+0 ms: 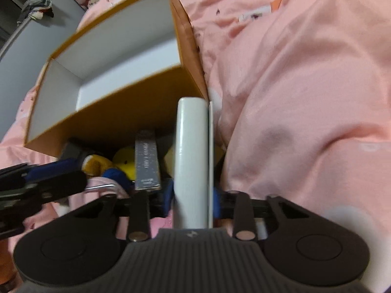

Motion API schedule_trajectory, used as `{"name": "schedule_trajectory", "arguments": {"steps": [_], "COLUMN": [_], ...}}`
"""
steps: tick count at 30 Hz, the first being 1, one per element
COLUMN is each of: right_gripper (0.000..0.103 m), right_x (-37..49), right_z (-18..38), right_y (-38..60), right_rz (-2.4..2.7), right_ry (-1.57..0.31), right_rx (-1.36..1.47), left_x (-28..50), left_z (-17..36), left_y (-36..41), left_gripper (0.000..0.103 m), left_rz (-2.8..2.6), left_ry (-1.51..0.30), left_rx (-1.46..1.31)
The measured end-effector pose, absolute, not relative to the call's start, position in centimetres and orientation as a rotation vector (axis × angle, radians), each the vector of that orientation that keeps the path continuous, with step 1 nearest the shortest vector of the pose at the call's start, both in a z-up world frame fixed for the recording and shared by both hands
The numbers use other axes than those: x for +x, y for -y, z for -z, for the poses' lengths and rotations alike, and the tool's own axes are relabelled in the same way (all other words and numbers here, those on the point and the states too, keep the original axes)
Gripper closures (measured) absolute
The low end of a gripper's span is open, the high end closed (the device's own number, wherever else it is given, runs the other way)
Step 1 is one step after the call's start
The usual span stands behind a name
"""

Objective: Organize objects
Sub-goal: 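Grasp the white rectangular box with the right tool while the left tool reaches into the pile, then grasp the small gold cube box with the left tool while the right tool holds the white box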

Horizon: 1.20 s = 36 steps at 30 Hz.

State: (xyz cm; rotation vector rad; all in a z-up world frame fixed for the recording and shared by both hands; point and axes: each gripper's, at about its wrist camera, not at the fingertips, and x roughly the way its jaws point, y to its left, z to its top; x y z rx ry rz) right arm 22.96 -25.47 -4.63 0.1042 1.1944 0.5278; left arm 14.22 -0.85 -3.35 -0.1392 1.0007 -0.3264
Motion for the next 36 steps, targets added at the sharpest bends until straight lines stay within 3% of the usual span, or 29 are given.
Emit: {"name": "schedule_trajectory", "arguments": {"steps": [4, 8, 12, 18, 27, 36], "right_gripper": [0.072, 0.072, 0.072, 0.072, 0.072, 0.072], "right_x": [22.3, 22.9, 23.3, 23.6, 24.4, 24.1], "right_z": [1.8, 1.5, 2.8, 3.8, 4.6, 4.5], "right_y": [26.6, 27.7, 29.0, 30.4, 31.6, 31.8], "right_rz": [-0.456, -0.436, -0.425, -0.436, -0.468, -0.481], "right_ry": [-1.078, -1.078, -1.096, -1.110, -1.116, -1.110], "right_rx": [0.030, 0.039, 0.106, 0.201, 0.270, 0.270], "left_x": [14.9, 15.6, 17.2, 19.7, 22.1, 21.6], "left_z": [3.5, 3.8, 5.6, 7.1, 10.1, 12.0], "left_y": [2.8, 5.8, 7.6, 9.7, 12.0, 13.3], "left_gripper": [0.052, 0.038, 0.035, 0.022, 0.022, 0.022], "left_rz": [0.393, 0.466, 0.529, 0.539, 0.521, 0.388], "left_ry": [-0.999, -0.979, -1.040, -1.136, -1.315, -1.309], "left_rx": [-0.031, 0.146, 0.224, 0.297, 0.357, 0.482]}}
